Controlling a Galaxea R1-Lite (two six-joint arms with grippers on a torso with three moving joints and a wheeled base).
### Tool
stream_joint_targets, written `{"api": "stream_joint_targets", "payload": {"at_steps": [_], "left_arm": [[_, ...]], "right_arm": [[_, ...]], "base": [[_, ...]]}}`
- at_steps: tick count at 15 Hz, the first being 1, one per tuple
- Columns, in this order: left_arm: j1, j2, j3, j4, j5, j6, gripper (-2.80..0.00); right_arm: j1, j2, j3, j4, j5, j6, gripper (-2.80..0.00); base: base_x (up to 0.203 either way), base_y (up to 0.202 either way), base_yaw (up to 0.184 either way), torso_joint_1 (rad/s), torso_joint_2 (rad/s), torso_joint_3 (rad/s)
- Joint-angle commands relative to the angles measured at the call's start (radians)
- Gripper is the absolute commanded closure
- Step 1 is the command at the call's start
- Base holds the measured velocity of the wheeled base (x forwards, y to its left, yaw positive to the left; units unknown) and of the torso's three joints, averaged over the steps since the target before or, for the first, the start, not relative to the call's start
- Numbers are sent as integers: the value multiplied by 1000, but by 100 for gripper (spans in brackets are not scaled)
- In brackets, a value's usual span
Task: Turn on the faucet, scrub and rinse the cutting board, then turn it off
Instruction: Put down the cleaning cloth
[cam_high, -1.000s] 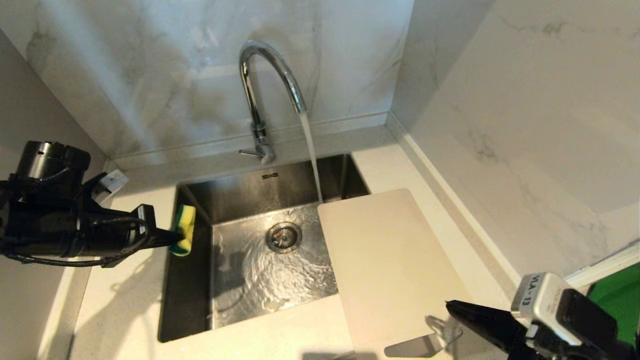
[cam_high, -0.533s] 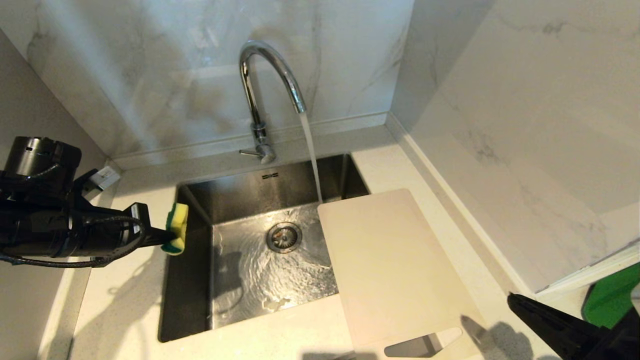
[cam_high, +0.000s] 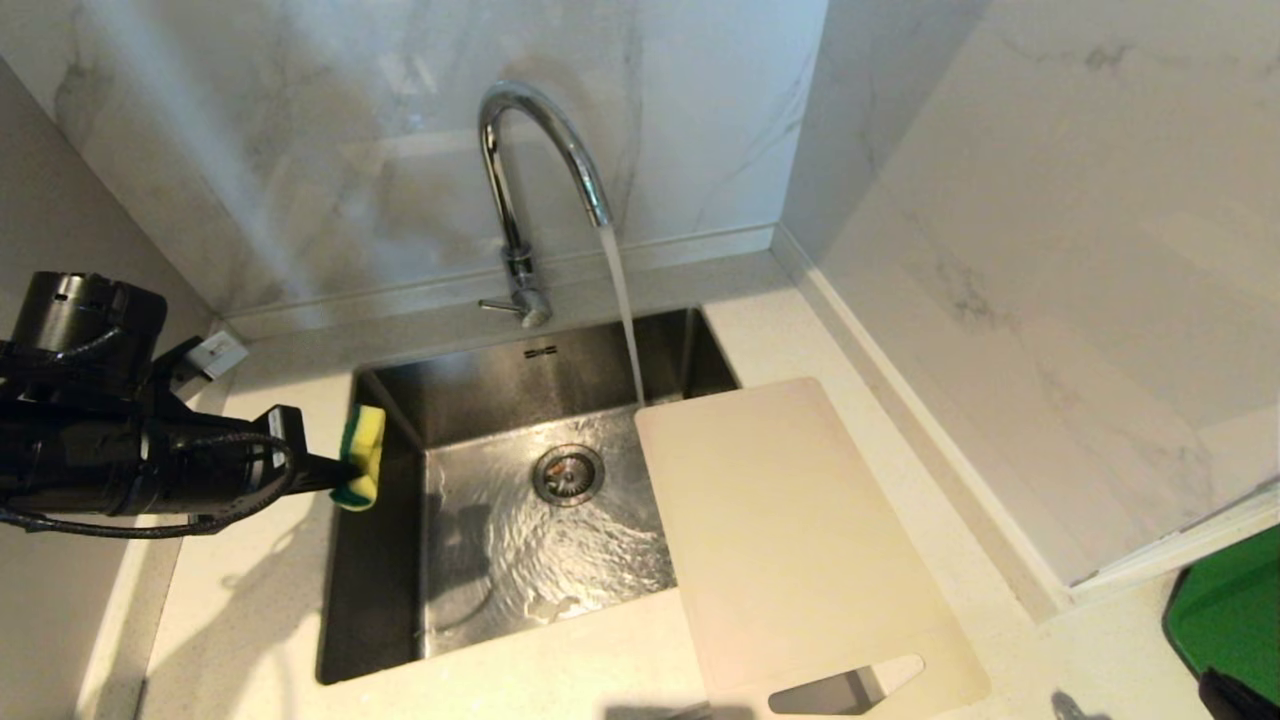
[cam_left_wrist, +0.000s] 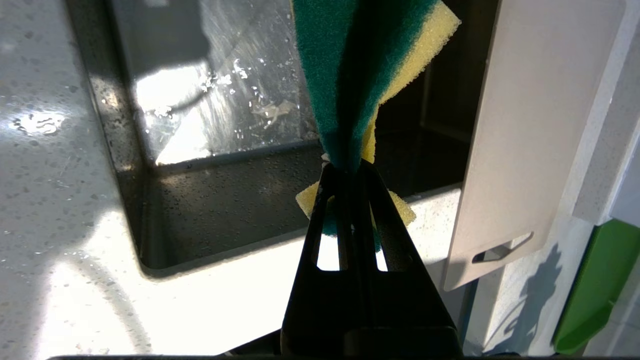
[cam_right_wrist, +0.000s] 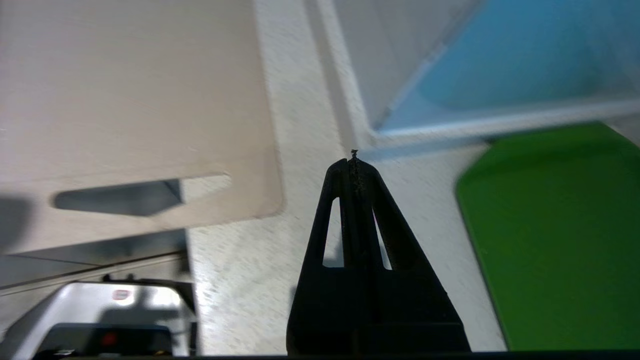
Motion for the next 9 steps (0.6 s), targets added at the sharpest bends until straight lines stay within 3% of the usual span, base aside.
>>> {"api": "stream_joint_targets", "payload": {"at_steps": [1, 5, 6, 8, 9], "left_arm": [[-2, 2, 4, 1, -3, -4, 0], [-2, 8, 8, 1, -8, -1, 0], [-2, 9, 9, -1, -7, -1, 0], [-2, 11, 11, 0, -5, 2, 0], [-2, 11, 11, -1, -2, 5, 0]], "right_arm": [[-98, -101, 22, 47, -5, -18, 0], [-176, -247, 117, 61, 16, -52, 0], [-182, -295, 131, 62, 68, -43, 0], [-187, -350, 140, 75, 255, 29, 0], [-185, -391, 141, 114, 299, 65, 0]], "base": [[0, 0, 0, 0, 0, 0], [0, 0, 0, 0, 0, 0], [0, 0, 0, 0, 0, 0], [0, 0, 0, 0, 0, 0], [0, 0, 0, 0, 0, 0]]}}
